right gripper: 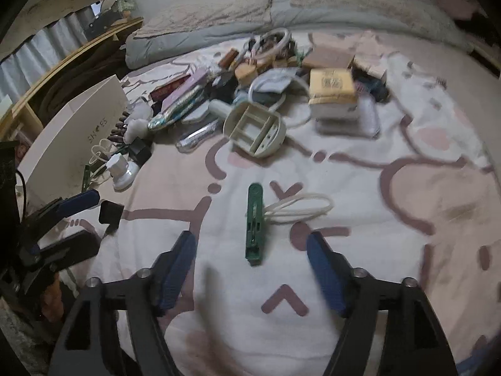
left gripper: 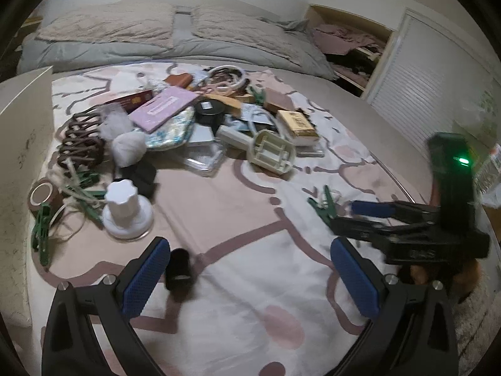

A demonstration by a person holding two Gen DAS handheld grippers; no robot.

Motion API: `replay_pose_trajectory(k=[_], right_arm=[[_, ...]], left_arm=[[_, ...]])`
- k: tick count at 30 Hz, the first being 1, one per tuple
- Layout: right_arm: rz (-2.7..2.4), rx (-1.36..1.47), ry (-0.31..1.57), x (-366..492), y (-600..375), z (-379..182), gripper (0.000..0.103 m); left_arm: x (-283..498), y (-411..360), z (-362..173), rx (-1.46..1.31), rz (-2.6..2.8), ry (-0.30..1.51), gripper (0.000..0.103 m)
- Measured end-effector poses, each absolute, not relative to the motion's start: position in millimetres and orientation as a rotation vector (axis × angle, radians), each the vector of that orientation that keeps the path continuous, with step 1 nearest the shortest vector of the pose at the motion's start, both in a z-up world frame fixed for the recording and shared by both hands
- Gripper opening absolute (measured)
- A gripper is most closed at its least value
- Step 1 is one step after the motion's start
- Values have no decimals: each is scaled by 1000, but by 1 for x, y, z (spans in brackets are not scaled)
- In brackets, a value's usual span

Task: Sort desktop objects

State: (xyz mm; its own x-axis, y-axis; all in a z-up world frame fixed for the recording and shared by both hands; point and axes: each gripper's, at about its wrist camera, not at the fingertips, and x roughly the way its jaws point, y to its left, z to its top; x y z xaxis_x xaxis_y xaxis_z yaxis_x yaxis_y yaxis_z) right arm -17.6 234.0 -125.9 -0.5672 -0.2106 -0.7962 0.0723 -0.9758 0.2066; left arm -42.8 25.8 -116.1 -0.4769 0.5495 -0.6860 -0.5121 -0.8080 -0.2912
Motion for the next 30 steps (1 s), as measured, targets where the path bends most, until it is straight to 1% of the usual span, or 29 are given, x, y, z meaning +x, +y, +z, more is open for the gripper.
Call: replay_pose_trajectory(k=[8,11,17,19,20,21,24,30], right_arm=[[-2699,1253,-145,-20,236,-102,74],[-2702,1234,-106,-26,233,-104,74],[-2618,1279,-142,-44,228,-118,74],[-2590,1293,-164,-47,226,-121,62],[-2568,1300,-183,-49,225,-122,53],[-2537,1308,-209,-50,224,-124,50],[-2487,1317,-232,-51,218,-127,44],[-2417,1325,-222,-48,201,-130,44]], left_arm=[[-57,14,-132,-1201,2300,-125,103],[-57,13,-133,-1204,2298,-130,103],[-51,18,-130,-1179,2245,-120,103],[-49,19,-129,-1171,2228,-119,103],[-47,20,-128,-1165,2222,-118,103],[-46,20,-127,-1160,2216,-120,103],[-43,19,-123,-1145,2193,-140,103],[-42,12,-118,-1123,2192,-187,103]])
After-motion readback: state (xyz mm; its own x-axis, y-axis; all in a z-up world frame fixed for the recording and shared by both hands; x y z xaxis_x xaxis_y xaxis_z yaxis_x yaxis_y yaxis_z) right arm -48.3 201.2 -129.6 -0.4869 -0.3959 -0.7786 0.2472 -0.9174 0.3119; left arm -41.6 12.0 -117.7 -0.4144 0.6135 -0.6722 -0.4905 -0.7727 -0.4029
